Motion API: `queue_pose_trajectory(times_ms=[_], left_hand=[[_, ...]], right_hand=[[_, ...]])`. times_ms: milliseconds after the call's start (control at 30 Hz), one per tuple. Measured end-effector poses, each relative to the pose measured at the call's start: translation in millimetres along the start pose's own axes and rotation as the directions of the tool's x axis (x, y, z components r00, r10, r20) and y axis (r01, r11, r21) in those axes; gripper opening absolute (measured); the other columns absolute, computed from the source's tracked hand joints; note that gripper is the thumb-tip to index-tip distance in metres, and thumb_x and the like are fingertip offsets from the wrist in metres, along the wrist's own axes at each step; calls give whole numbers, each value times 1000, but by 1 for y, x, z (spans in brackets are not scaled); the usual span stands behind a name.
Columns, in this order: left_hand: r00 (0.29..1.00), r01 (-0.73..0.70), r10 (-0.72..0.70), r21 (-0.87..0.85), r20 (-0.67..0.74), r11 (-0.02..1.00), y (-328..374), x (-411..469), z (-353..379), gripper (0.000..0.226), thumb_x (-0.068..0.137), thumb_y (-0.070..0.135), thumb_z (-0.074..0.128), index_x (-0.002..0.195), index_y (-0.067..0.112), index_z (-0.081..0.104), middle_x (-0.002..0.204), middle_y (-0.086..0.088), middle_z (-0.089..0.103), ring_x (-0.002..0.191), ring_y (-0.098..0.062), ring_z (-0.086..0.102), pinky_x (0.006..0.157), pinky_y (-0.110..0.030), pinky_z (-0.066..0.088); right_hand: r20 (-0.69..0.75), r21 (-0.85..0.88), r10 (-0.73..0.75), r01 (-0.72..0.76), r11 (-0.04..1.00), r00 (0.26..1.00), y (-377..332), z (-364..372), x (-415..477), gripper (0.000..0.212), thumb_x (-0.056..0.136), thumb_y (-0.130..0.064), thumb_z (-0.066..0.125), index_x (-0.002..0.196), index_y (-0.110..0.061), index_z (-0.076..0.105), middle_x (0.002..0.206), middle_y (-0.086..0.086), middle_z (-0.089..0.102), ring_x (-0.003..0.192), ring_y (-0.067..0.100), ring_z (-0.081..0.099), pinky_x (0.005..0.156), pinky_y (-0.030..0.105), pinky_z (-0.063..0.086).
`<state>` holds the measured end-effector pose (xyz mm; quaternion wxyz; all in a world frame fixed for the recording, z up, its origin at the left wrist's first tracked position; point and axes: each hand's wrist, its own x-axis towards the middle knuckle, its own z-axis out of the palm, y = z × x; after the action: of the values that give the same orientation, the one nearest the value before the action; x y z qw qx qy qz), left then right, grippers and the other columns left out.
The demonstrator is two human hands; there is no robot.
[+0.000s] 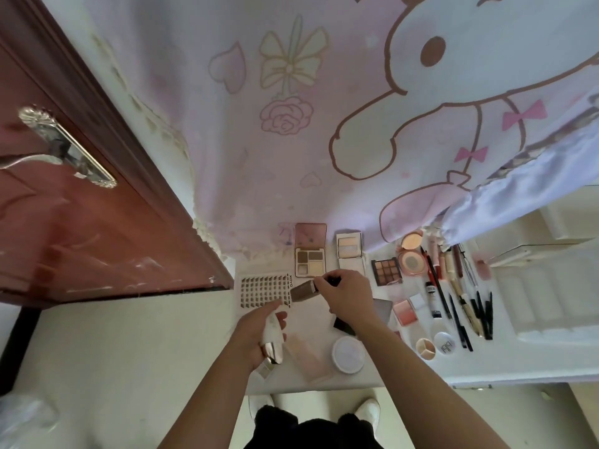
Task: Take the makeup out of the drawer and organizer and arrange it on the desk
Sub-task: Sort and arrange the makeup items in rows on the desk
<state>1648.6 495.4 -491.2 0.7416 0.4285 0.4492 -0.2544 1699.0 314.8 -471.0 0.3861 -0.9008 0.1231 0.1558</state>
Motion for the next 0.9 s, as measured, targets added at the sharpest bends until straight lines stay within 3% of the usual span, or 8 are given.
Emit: queue_pose_trajectory(times_ms=[100,200,333,433,567,667,800,900], left_hand=[[999,20,-24,-109,-33,994,3,6,-13,9,87,-3,54,92,5,53,80,-17,59,68,-24,57,63,-36,51],[999,23,-27,-172,-25,985,7,6,-26,12,86,-4,48,93,5,50,83,-20,56,71,-30,56,69,-41,51],[1000,4,-6,-276,-9,961,11,7,-40,30,91,4,52,121,1,51,96,-23,56,74,-33,60,78,-46,52],[1000,7,-8,-308,0,951,11,6,-49,36,94,20,58,124,0,54,99,-25,60,77,-37,64,72,-44,57],[1000,-4,-2,-242,-25,970,12,3,-55,40,98,35,53,119,2,59,98,-21,67,79,-33,67,54,-35,58],[999,-4,-8,-259,-43,966,13,3,-59,43,97,33,54,122,-1,58,101,-22,66,86,-34,65,52,-33,57],[998,-43,28,-251,-62,967,11,-2,-59,32,98,27,55,114,-1,60,108,-23,67,94,-33,66,62,-37,60],[996,-89,82,-213,-39,973,6,-10,-59,30,99,20,55,116,-3,60,113,-22,69,95,-30,69,69,-36,62]], right_hand=[[-35,-184,-34,27,983,999,3,5,17,23,83,-37,61,79,-17,72,70,-2,68,63,12,61,56,24,49],[-8,-272,-31,28,962,999,9,14,28,19,83,-36,62,80,-19,70,74,-2,67,68,16,61,61,29,54],[15,-417,-115,111,902,993,18,28,33,27,91,-41,57,99,-15,63,88,2,65,81,24,63,68,33,52],[3,-455,-151,136,880,989,17,28,26,42,95,-52,51,116,-16,54,104,3,61,89,27,65,68,33,46],[-116,-324,-288,238,916,951,9,25,-2,28,95,-40,52,110,-18,44,103,0,46,73,22,60,57,30,42],[27,-232,-399,394,889,916,14,40,-24,22,90,-31,55,104,-21,41,102,-5,37,70,11,51,58,22,43],[244,-292,-266,332,897,933,40,75,-24,31,99,-25,50,129,-20,43,125,0,45,96,19,61,76,27,51],[257,-367,-147,237,899,955,53,88,-11,42,100,-20,47,141,-19,39,131,5,48,108,22,58,87,33,52]])
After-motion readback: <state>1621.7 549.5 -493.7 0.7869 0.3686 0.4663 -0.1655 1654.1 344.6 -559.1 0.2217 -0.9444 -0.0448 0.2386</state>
